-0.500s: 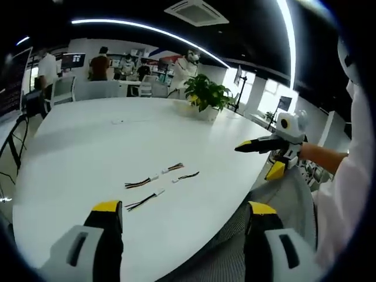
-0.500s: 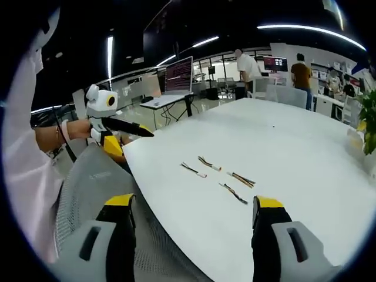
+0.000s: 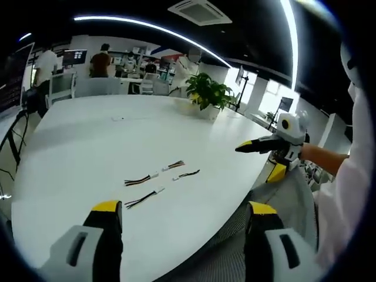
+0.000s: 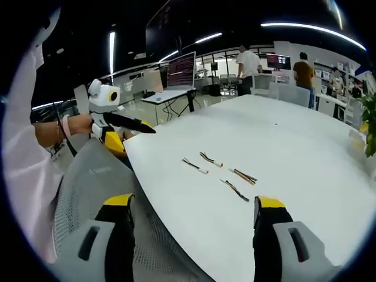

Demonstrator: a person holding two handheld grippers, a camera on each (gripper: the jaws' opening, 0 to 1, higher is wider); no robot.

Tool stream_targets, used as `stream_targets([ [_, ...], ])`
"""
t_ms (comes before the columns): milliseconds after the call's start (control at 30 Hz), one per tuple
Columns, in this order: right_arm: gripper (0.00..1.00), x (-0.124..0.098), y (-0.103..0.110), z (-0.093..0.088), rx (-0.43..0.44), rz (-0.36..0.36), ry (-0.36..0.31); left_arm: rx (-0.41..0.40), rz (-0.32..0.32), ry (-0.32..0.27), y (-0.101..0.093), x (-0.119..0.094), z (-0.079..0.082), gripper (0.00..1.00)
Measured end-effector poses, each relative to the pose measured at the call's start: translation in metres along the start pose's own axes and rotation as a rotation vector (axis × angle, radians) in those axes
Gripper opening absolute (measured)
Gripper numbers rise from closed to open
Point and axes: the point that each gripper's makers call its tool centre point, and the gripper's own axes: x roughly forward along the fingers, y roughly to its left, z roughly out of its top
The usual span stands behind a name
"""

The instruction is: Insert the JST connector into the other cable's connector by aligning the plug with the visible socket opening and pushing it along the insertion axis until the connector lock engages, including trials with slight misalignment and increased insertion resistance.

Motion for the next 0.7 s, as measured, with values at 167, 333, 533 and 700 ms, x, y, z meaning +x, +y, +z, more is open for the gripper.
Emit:
stream_targets([
  [167, 0.81, 0.0011, 0.0003, 0.0015, -0.002, 0.001, -0.007, 0.010, 0.002, 0.033, 0.0016, 0.0013, -0.0079, 0.85],
  [333, 0.81, 0.0013, -0.0034, -0.0007, -0.007, -0.005, 0.006, -0.023, 0.001, 0.028, 0.0007, 0.0022, -0.0071, 0.86],
  [533, 0.81, 0.0011, -0.0051, 0.0008, -0.009, 0.000, 0.003, 0.008, 0.013, 0.037, 0.0045, 0.0028, -0.0047, 0.85],
  [700, 0.80, 0.0035, -0.0067, -0.0008, -0.009, 0.009, 0.010, 0.011, 0.020, 0.041, 0.0062, 0.0053, -0.0038, 0.85],
])
